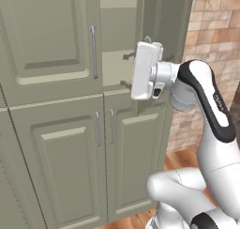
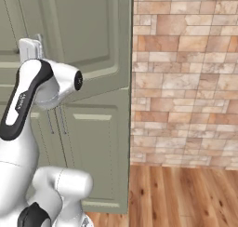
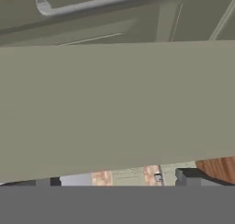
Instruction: Close all open cabinet doors.
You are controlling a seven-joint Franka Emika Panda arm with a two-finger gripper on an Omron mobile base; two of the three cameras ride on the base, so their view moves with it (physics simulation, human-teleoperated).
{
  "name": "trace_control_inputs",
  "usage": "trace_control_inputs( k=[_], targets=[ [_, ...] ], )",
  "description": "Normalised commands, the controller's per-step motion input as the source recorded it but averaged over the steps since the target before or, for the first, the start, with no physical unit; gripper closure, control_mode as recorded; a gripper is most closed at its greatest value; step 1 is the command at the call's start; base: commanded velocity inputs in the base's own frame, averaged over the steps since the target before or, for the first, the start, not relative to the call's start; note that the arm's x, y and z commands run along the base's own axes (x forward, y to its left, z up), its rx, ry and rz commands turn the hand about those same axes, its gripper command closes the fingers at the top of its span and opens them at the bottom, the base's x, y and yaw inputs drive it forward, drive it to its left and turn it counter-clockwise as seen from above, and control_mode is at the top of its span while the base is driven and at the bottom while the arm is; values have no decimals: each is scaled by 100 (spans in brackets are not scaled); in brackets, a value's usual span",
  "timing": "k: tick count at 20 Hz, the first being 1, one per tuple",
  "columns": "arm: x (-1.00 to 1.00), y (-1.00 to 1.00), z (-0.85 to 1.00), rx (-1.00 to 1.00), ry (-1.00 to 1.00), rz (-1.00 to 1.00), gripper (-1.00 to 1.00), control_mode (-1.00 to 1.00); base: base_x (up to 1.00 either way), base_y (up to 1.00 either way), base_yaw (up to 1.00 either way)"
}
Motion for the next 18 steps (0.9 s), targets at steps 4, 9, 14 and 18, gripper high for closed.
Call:
trace_control_inputs(
  k=[4, 9, 14, 18],
  targets=[
    [81, 0, 31, 3, 14, 5, -100, -100, 0, 0, 0],
    [75, -1, 30, 3, 13, 9, -100, -100, 0, 0, 0],
    [69, -7, 29, 2, 10, 11, -100, -100, 0, 0, 0],
    [64, -7, 27, 1, 8, 10, -100, -100, 0, 0, 0]
  ],
)
